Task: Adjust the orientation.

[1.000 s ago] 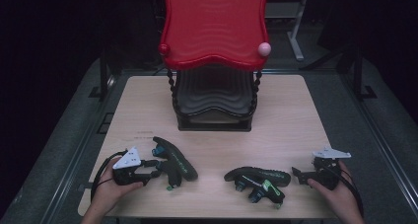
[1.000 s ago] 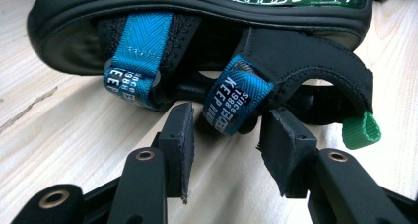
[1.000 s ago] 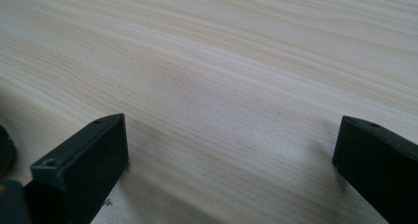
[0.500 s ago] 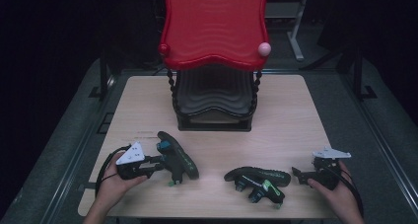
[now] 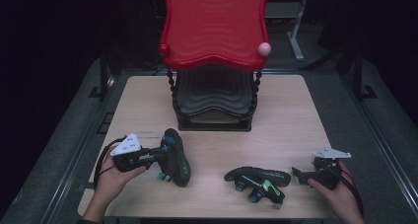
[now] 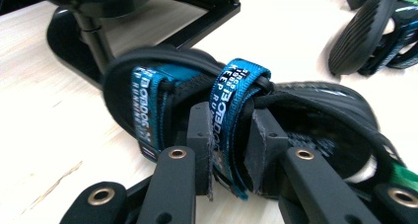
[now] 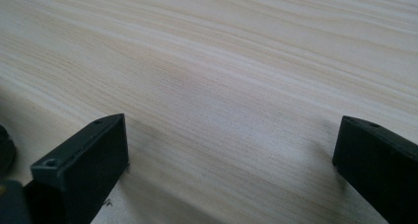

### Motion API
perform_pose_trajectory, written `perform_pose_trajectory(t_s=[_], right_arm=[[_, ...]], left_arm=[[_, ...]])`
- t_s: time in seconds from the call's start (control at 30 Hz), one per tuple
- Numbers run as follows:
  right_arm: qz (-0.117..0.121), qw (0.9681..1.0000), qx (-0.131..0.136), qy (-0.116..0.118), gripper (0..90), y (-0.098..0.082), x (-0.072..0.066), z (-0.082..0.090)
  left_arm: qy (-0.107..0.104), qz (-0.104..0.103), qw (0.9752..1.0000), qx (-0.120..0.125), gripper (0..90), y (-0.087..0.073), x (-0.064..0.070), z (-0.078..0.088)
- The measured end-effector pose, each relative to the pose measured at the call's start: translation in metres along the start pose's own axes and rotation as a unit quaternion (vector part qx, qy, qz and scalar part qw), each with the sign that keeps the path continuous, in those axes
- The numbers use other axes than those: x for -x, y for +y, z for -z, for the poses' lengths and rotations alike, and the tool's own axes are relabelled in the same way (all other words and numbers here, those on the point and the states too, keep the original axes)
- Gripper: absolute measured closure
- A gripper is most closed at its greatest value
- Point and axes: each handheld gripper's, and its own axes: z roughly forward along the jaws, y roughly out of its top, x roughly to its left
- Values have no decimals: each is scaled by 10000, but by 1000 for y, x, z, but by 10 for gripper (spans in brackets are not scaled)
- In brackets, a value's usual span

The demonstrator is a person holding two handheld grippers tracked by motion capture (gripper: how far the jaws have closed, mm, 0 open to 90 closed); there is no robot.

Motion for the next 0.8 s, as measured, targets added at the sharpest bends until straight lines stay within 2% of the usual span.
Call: perform_pose_trajectory(t_s=[0.2, 0.3, 0.43, 0.6, 0.8], right_arm=[[3, 10000, 0, 3, 0, 0, 0, 0], [5, 10000, -1, 4, 0, 0, 0, 0], [7, 10000, -2, 4, 0, 0, 0, 0], [5, 10000, -2, 4, 0, 0, 0, 0], [6, 10000, -1, 4, 0, 0, 0, 0]], left_arm=[[107, -117, 9997, -181, 738, -12, 4, 24], [69, -146, 9997, -205, 738, -14, 5, 27], [-47, -149, 9997, -174, 738, -11, 6, 18], [-214, -38, 9997, -84, 739, -7, 3, 5], [-412, 3, 9991, -97, 739, 3, 1, -19]])
